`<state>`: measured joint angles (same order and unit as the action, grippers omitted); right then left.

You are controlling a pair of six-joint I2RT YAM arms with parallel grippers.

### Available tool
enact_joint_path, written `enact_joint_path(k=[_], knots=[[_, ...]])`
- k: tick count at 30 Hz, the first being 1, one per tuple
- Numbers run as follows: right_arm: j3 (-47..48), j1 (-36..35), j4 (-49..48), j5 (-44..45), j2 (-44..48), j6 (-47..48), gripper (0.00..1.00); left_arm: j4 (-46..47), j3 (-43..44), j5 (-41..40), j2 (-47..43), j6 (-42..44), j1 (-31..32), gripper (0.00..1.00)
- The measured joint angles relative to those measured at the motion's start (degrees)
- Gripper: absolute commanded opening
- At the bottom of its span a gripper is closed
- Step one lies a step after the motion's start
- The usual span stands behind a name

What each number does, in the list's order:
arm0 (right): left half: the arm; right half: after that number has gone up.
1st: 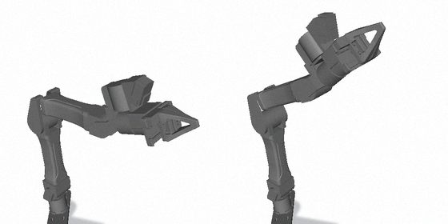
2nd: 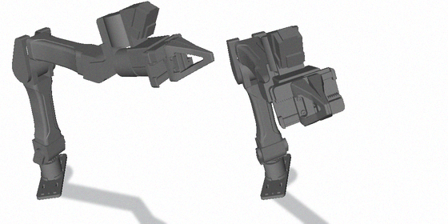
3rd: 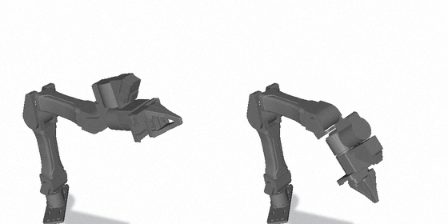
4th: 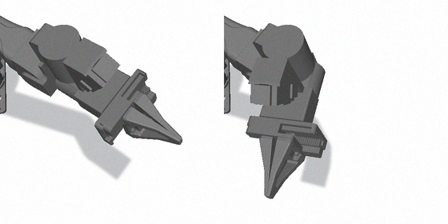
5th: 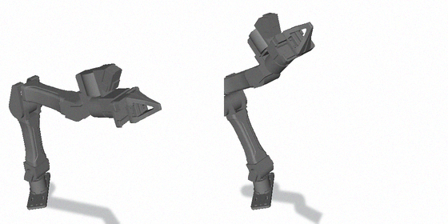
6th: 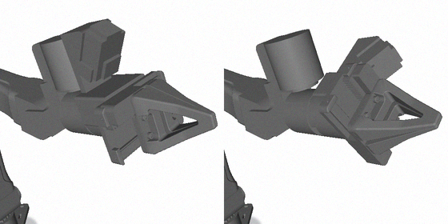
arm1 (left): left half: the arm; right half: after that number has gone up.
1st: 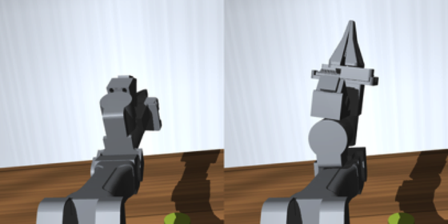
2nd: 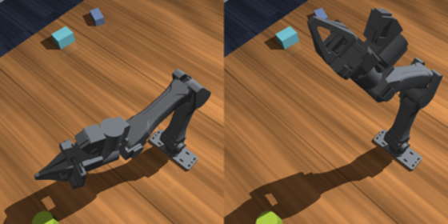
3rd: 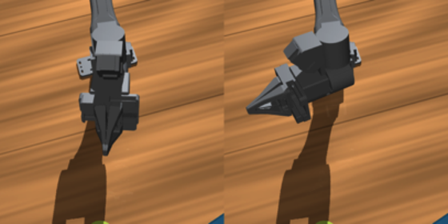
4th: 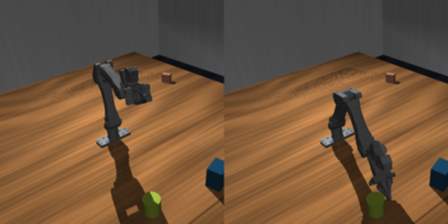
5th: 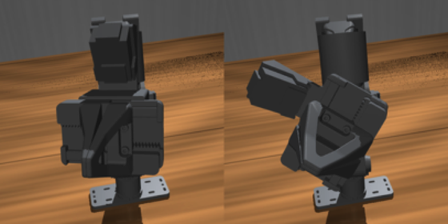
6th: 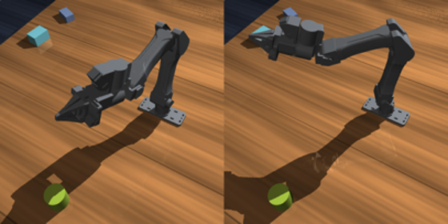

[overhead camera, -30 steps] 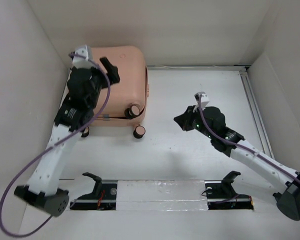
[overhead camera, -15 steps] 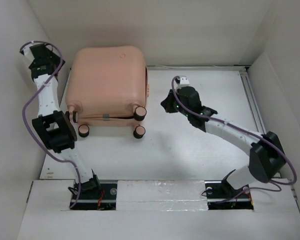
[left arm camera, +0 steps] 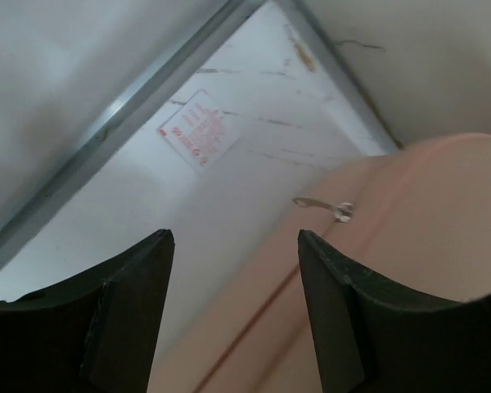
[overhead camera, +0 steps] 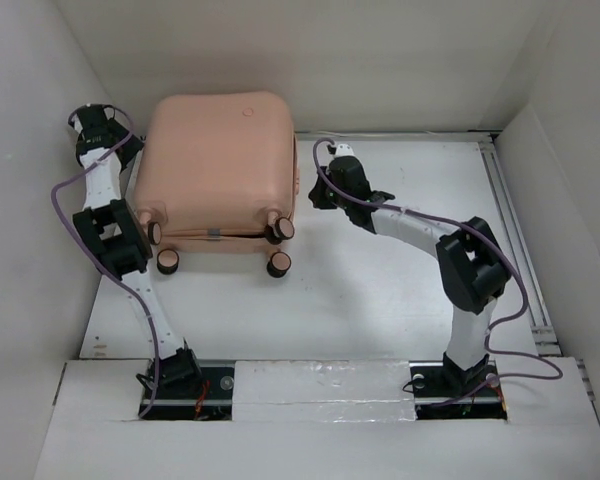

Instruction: Pack the luggage

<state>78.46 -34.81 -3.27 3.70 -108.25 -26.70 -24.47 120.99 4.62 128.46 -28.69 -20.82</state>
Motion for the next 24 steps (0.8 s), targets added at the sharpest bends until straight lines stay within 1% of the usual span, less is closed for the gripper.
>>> enact_joint_path(k=[3, 6, 9, 13, 16, 18, 21, 24], knots=[[0.3, 0.5, 0.0, 0.0, -1.4, 0.0, 0.0, 0.5, -0.3, -1.4, 0.6, 0.6, 0.6, 0.58], [0.3, 1.3, 0.0, 0.2, -1.8, 0.0, 0.0, 3.3, -2.1, -3.0, -0.2, 0.7, 2.0, 0.57], [-0.6, 2.2, -0.7, 1.2, -1.2, -0.1, 0.0, 8.9, -8.2, -4.5, -3.3, -0.3, 4.2, 0.57], [-6.8, 4.2, -1.0, 3.4, 3.5, -0.3, 0.0, 14.2, -15.8, -5.8, -8.7, -1.9, 8.9, 0.57], [-13.6, 7.9, -0.8, 4.7, 10.0, -1.1, 0.0, 18.7, -20.4, -5.0, -12.7, -3.5, 14.0, 0.55], [-17.5, 12.5, -0.7, 5.0, 15.0, -1.6, 0.0, 22.1, -23.5, -4.2, -15.3, -4.3, 17.6, 0.55], [-18.9, 16.9, -0.7, 5.1, 17.7, -1.9, 0.0, 27.5, -30.2, -2.9, -20.0, -5.7, 21.7, 0.55], [-19.6, 20.3, -1.0, 4.7, 19.3, -2.2, 0.0, 32.3, -38.8, 0.2, -26.1, -5.9, 23.7, 0.55]])
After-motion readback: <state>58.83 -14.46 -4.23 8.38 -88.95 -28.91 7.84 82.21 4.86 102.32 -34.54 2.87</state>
